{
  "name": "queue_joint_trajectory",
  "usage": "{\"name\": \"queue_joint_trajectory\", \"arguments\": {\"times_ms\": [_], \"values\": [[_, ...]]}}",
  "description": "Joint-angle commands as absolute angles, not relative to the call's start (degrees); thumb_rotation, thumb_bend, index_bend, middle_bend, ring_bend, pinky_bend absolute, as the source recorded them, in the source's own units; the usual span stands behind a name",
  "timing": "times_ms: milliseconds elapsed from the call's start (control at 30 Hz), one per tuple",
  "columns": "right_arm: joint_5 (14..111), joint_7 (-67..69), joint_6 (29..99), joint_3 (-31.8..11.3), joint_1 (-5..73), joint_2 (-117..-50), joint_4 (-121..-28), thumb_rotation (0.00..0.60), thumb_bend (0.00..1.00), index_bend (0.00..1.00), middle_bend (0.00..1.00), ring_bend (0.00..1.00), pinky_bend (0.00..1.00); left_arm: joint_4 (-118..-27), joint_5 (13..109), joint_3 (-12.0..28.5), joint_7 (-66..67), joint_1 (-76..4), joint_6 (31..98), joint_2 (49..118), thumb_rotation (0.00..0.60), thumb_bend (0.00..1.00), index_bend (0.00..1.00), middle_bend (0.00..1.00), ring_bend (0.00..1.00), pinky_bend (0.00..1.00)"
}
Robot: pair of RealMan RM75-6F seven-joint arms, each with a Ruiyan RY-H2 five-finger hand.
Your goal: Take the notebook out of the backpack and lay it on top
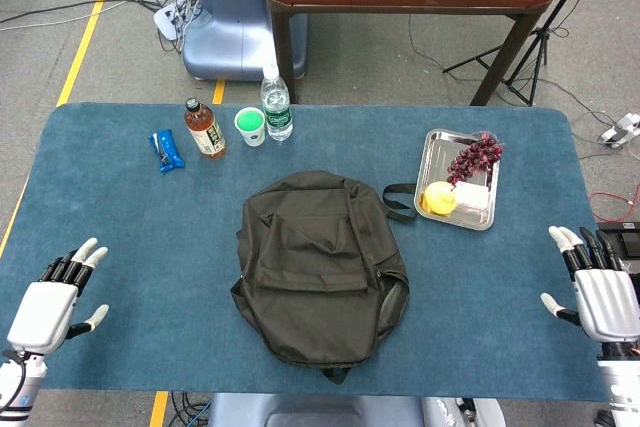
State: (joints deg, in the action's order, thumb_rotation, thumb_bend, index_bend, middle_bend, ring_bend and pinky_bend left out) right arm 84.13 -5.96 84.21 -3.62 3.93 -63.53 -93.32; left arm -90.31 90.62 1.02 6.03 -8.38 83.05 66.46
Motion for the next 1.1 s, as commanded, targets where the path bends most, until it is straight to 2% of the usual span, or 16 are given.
{"name": "queue_joint_trajectory", "arguments": {"times_ms": [33, 300, 600, 933, 1100], "values": [[84.0, -5.8, 84.3, -3.7, 3.8, -63.5, -93.3, 0.6, 0.15, 0.0, 0.13, 0.01, 0.02, -90.2, 90.8, 0.9, 6.0, -8.6, 82.9, 66.6, 0.6, 0.23, 0.11, 0.06, 0.12, 0.15], [84.5, -4.2, 84.7, -4.4, 4.1, -62.1, -94.4, 0.6, 0.15, 0.0, 0.13, 0.01, 0.02, -89.7, 92.5, 0.8, 4.2, -9.7, 82.7, 66.8, 0.6, 0.23, 0.11, 0.06, 0.12, 0.15], [84.4, -5.3, 86.0, -7.2, 5.3, -56.3, -99.3, 0.6, 0.15, 0.0, 0.13, 0.01, 0.02, -87.3, 97.7, 0.0, 0.8, -14.6, 78.7, 67.9, 0.6, 0.23, 0.11, 0.06, 0.12, 0.15], [83.5, -5.4, 86.1, -8.1, 5.5, -54.1, -101.7, 0.6, 0.15, 0.0, 0.13, 0.01, 0.02, -82.8, 102.9, -1.4, -3.8, -20.7, 74.5, 73.2, 0.6, 0.23, 0.1, 0.06, 0.12, 0.14], [83.5, -4.8, 87.0, -8.2, 5.2, -54.2, -101.4, 0.6, 0.15, 0.0, 0.12, 0.01, 0.02, -80.5, 106.0, -2.1, -5.3, -23.6, 73.8, 76.4, 0.6, 0.23, 0.08, 0.04, 0.06, 0.12]]}}
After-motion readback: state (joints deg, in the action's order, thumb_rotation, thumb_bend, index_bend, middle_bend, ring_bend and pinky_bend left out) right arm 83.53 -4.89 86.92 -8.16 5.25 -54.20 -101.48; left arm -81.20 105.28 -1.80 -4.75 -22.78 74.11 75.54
